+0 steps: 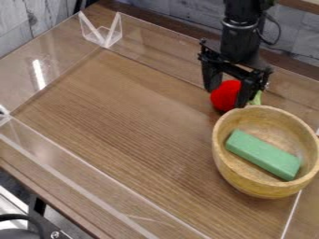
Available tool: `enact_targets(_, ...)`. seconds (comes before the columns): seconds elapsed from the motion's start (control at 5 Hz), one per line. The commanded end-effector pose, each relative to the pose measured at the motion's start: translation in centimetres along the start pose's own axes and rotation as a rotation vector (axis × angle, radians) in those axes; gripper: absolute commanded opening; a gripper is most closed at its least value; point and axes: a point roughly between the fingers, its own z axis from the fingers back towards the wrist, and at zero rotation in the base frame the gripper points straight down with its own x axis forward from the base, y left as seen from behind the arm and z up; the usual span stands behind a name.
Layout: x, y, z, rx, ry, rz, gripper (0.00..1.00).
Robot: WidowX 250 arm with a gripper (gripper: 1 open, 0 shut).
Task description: Move the red fruit to the left side of the table
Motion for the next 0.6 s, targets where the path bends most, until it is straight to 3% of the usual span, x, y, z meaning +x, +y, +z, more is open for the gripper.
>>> enact_targets(0.0,0.85,0.68,0.6,0.007,-0.062,-0.02,1.0)
enact_targets(0.4,1.45,1.61,-0.22,0.013,-0.09,-0.037,1.0)
